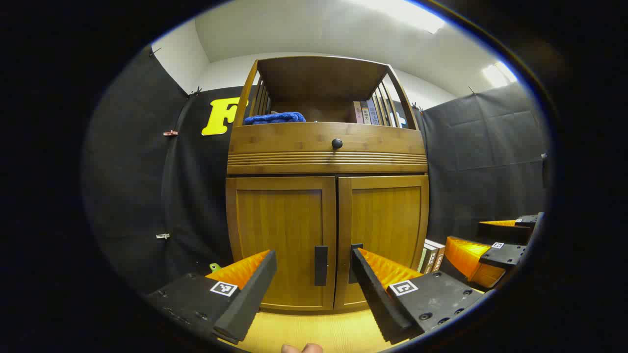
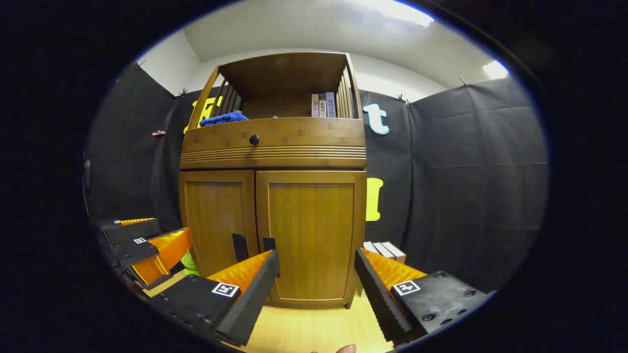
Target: Open the right door of the double-door shoe cabinet with the right hand, and open the left door with the left hand.
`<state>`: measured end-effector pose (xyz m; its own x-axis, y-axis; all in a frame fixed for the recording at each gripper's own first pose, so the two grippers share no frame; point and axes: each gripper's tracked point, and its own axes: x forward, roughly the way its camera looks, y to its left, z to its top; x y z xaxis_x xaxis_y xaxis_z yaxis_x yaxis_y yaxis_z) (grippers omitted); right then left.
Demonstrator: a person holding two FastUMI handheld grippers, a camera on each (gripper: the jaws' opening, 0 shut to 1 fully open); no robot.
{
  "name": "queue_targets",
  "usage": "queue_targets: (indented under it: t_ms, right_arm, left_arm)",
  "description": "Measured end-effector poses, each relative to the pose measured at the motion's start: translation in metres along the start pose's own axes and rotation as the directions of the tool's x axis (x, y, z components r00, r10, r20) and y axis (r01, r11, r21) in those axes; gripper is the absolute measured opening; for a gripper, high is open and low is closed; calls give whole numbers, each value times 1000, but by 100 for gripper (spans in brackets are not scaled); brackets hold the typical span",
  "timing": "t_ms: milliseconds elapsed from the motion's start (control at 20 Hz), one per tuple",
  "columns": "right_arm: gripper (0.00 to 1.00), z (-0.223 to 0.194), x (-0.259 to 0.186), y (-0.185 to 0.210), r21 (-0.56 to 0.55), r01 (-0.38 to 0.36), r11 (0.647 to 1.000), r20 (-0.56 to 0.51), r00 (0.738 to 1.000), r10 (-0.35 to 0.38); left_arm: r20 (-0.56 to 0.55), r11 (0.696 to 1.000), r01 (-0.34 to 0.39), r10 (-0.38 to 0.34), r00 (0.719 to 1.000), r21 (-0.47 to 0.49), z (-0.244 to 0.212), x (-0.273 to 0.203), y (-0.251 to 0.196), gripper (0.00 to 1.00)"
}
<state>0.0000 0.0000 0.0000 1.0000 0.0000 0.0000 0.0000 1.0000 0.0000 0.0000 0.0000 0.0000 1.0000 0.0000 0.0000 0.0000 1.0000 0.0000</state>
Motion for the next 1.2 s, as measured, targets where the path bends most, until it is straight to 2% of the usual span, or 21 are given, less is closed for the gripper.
queue_targets:
  t_ms: [200,400,450,500,600,1000,1200]
  right_arm:
    - [98,1,-1,-3,1,4,1000,-3,1000,-4]
    - [95,2,1,-2,5,4,1000,-7,1000,-4]
    - [98,1,2,-2,5,1,1000,-11,1000,-1]
    - [95,0,1,-2,4,0,1000,-14,1000,0]
    - [98,0,2,-1,0,-2,1000,-15,1000,2]
    - [98,-6,6,12,-6,-34,999,-31,999,34]
    - [98,-9,23,18,-2,-50,999,-30,998,50]
  left_arm:
    - [1,1000,8,-8,1000,1,1,0,-1,97]
    - [1,1000,10,-10,1000,1,1,0,-1,97]
    - [1,1000,9,-9,1000,2,0,0,0,96]
    - [1,1000,9,-9,1000,1,0,0,0,96]
    - [2,1000,8,-8,1000,-1,0,0,1,96]
    - [4,1000,24,-24,1000,-9,-1,1,6,96]
    - [3,1000,29,-29,1000,-2,-4,3,13,96]
